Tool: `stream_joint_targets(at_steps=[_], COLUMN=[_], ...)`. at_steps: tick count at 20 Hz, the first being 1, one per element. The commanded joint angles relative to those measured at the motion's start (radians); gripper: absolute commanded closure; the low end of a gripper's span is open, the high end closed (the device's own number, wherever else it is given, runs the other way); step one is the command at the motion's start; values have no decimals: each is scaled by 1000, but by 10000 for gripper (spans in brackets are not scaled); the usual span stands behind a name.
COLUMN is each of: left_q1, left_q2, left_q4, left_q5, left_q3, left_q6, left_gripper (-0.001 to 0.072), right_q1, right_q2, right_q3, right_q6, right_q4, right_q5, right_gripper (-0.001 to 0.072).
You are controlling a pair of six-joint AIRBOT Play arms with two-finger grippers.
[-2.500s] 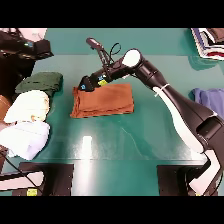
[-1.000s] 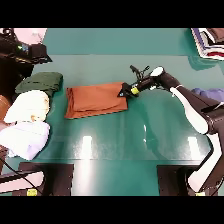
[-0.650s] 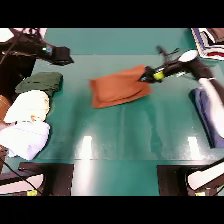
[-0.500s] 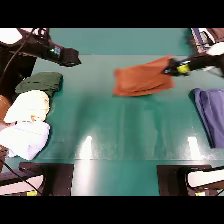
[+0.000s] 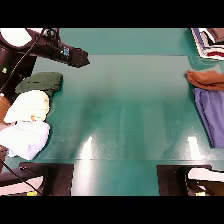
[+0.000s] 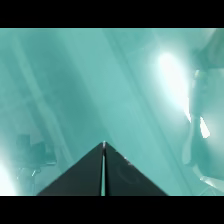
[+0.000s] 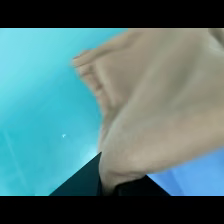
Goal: Fold the shirts.
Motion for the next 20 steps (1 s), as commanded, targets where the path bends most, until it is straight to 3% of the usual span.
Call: stream_joint_targets(at_steps=[1,5,10,20], left_q1=[-3,-3,-3,-3], left_q2=[-1,-1,-2,-2], left_q4=[0,0,2,2], left_q5=[19,40,42,41], left_q3=[0,0,0,0], left_q6=[-3,-3,-1,3], left_gripper=[681,681,681,681], right_q1=[-88,-81,-82,-233], right_q2=[2,3,20,284], right_q3=[3,110,240,-130], right_q6=[-71,-81,-80,-80], right_q4=[123,164,147,-95], right_q5=[-6,39,194,226], right_gripper=[692,690,691,691])
